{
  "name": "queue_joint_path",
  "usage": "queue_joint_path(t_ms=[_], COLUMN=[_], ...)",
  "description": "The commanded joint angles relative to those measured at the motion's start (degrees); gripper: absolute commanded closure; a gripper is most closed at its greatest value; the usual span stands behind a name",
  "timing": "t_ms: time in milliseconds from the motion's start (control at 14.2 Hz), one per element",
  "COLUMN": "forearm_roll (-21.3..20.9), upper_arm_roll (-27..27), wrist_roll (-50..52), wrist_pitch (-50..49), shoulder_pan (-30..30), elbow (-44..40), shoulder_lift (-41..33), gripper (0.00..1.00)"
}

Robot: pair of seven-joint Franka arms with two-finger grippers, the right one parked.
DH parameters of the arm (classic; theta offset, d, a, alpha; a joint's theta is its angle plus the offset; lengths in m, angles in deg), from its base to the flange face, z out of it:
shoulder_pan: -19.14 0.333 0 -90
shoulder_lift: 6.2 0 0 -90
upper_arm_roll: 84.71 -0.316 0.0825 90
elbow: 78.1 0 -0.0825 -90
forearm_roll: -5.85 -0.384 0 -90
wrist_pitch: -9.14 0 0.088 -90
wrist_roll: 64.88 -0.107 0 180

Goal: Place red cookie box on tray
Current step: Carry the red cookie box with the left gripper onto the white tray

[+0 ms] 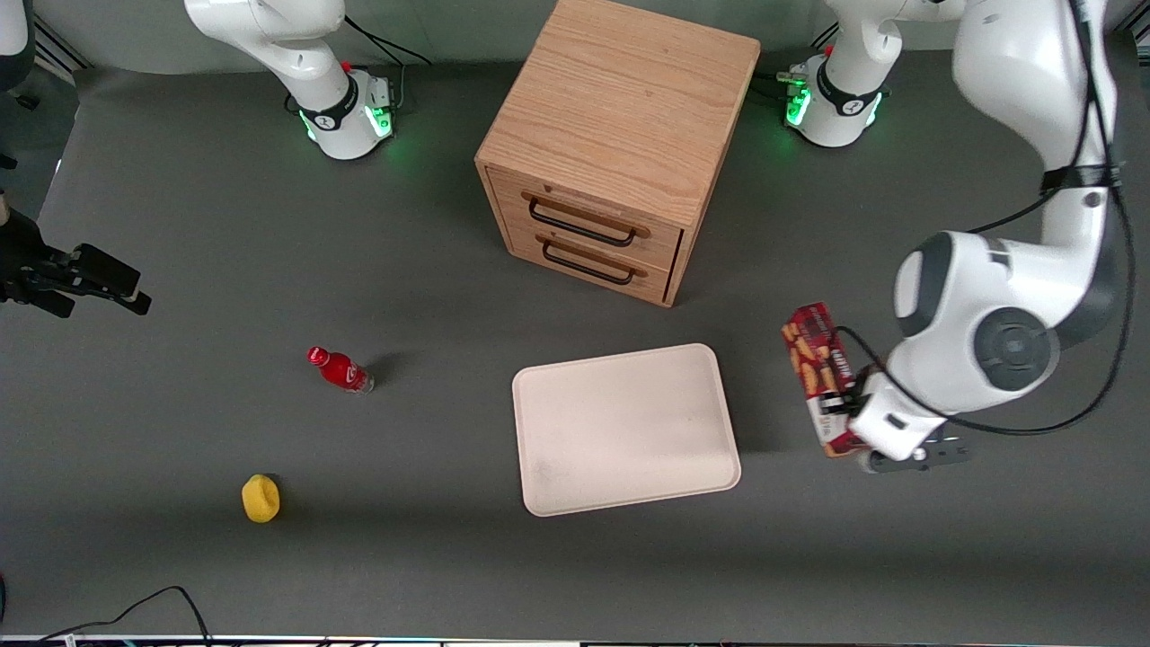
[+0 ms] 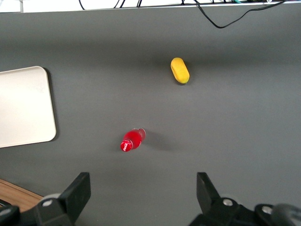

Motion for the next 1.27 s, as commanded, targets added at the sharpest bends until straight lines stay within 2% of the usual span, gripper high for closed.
queue_joint_path(t_ms=[0, 141, 282, 424, 706, 776, 847, 988, 1200], forearm_roll=[0.39, 0.13, -2.06, -6.02, -7.35, -7.35, -7.70, -7.09, -6.21], upper_arm_roll=[-0.97, -1.06, -1.23, -1.06, -1.06, -1.06, -1.06, -1.23, -0.80], wrist_roll=[8.03, 9.46, 9.29, 9.28, 9.11, 9.28, 9.55, 9.37, 8.50], wrist_pitch=[-1.15, -0.98, 3.39, 7.79, 10.19, 10.10, 10.10, 7.66, -2.53], shoulder_pan=[-5.20, -8.45, -11.96, -12.51, -12.60, -12.42, -12.59, -11.64, -6.99], elbow=[-9.31, -13.55, -13.39, -13.21, -12.59, -12.50, -12.42, -12.59, -12.94], shoulder_lift=[7.62, 11.84, 15.10, 18.09, 19.95, 19.86, 19.77, 17.94, 12.15], gripper=[1.00, 1.00, 1.00, 1.00, 1.00, 0.57, 0.01, 0.00, 0.00])
